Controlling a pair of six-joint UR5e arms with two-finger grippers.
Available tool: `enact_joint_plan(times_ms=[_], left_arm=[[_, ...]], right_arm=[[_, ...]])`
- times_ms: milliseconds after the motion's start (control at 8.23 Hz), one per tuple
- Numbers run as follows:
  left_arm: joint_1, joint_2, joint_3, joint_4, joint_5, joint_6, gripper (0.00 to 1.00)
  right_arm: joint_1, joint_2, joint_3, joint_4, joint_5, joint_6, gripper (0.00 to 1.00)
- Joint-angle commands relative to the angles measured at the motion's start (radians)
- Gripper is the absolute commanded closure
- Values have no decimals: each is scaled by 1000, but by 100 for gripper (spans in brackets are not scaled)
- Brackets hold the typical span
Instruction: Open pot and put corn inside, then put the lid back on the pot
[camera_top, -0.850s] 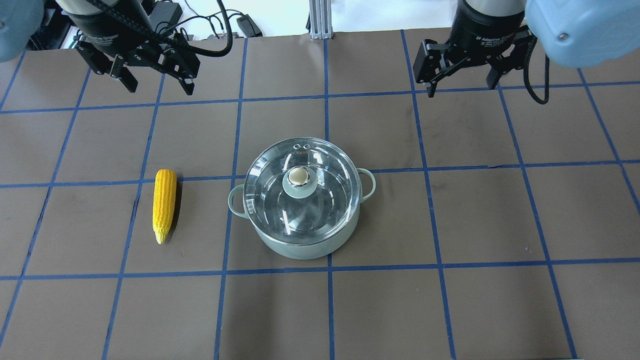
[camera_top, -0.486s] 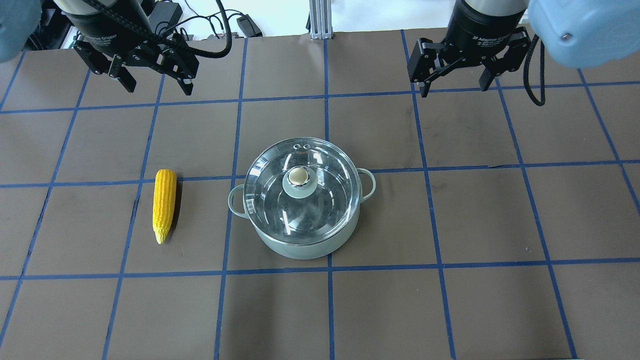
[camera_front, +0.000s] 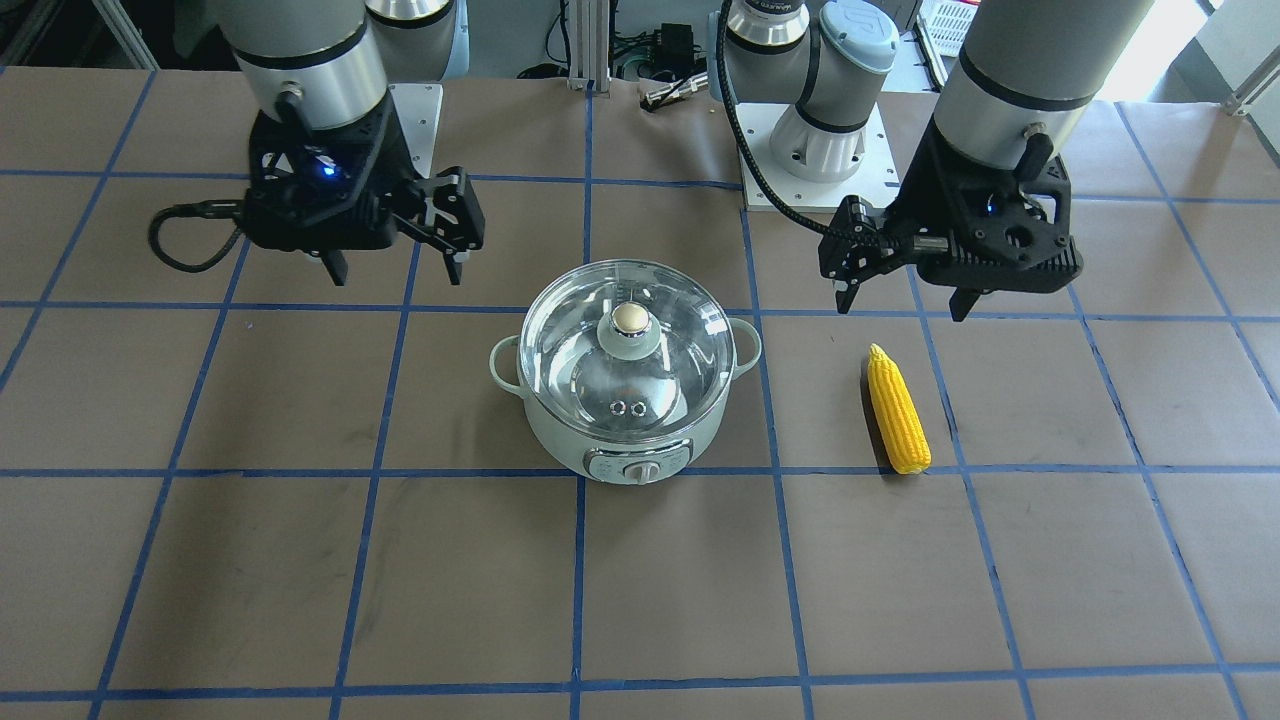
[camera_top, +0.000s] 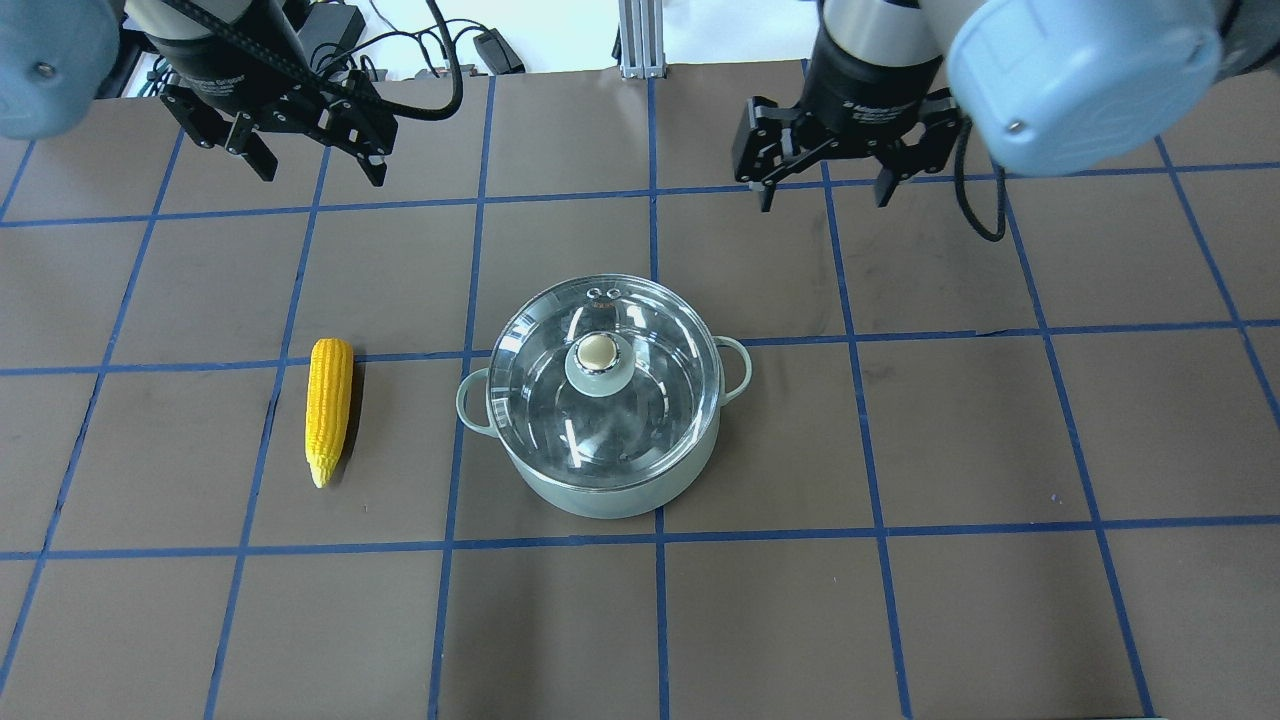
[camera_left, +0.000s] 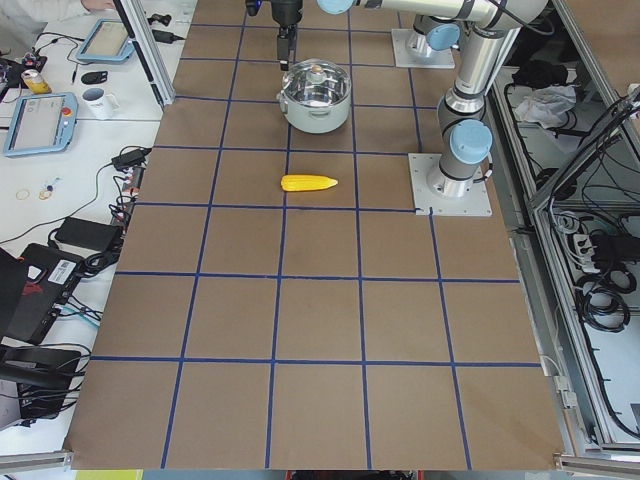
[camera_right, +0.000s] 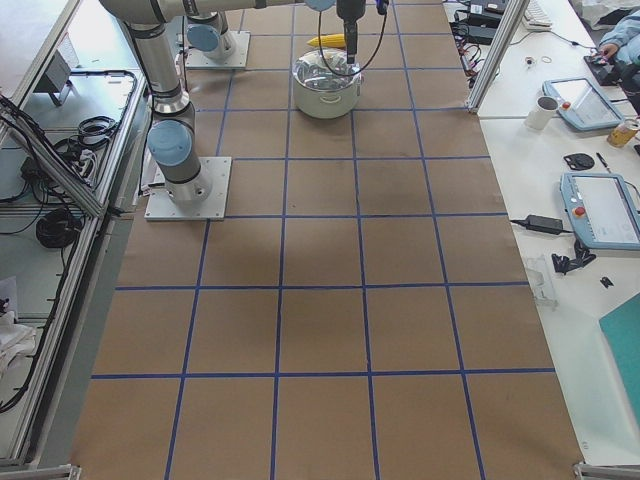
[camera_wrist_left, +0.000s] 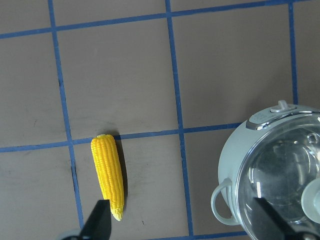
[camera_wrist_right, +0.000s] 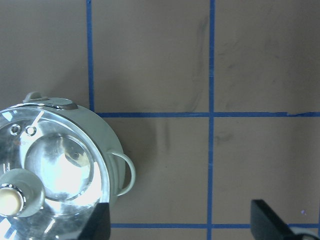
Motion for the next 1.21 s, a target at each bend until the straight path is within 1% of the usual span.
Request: enact_joint_plan(times_ms=[0, 121, 243, 364, 486, 729, 1093], left_arm=[[101, -19, -115, 84, 0, 29, 0], [176, -25, -165, 109, -6, 52, 0], [219, -45, -197, 162, -1, 62, 0], [251, -77, -211, 170, -1, 90, 0], [274, -109, -217, 171, -7, 92, 0], [279, -181, -248, 172, -7, 84, 0], [281, -263, -259, 171, -11, 81, 0]], right_arm=[[169, 98, 4, -112, -2, 244, 0], [226, 136, 9, -138, 1, 297, 0], [276, 173, 10, -163, 1, 379, 0], [309, 213, 16, -215, 1, 424, 0], [320, 233, 31, -233, 2, 428, 0], [321, 235, 74, -227, 4, 426, 0], [321, 238, 84, -223, 11, 428, 0]])
